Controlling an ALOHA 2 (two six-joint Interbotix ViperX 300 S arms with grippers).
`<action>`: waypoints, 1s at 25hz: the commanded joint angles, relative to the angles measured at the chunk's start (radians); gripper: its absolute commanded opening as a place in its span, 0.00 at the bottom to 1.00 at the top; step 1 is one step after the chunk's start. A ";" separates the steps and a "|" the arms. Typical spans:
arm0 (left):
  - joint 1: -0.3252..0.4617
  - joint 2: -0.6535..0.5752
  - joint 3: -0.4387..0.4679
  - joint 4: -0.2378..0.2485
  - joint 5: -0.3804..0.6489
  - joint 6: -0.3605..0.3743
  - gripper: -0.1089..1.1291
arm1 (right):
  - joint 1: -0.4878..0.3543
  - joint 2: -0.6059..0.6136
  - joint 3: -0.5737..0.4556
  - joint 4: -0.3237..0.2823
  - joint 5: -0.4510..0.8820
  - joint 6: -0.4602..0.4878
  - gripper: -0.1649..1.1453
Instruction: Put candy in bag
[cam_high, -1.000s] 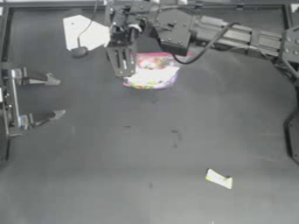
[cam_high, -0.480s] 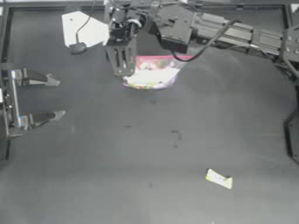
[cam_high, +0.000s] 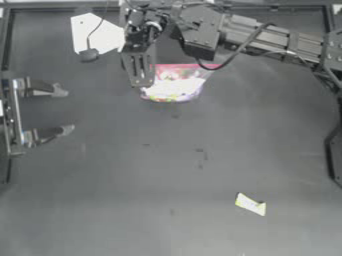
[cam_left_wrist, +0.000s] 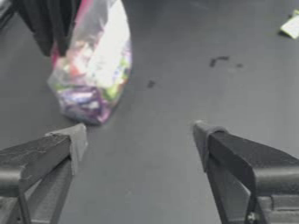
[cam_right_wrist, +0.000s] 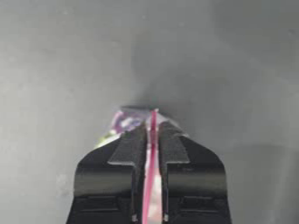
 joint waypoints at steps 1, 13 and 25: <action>0.037 0.038 -0.011 0.002 -0.043 0.005 0.91 | 0.000 -0.034 -0.032 0.003 -0.005 -0.002 0.41; 0.084 0.206 -0.035 0.006 -0.190 0.035 0.91 | -0.005 -0.035 -0.038 0.011 -0.011 -0.005 0.41; 0.152 0.454 -0.110 0.006 -0.347 0.043 0.91 | -0.006 -0.035 -0.043 0.029 -0.009 -0.009 0.41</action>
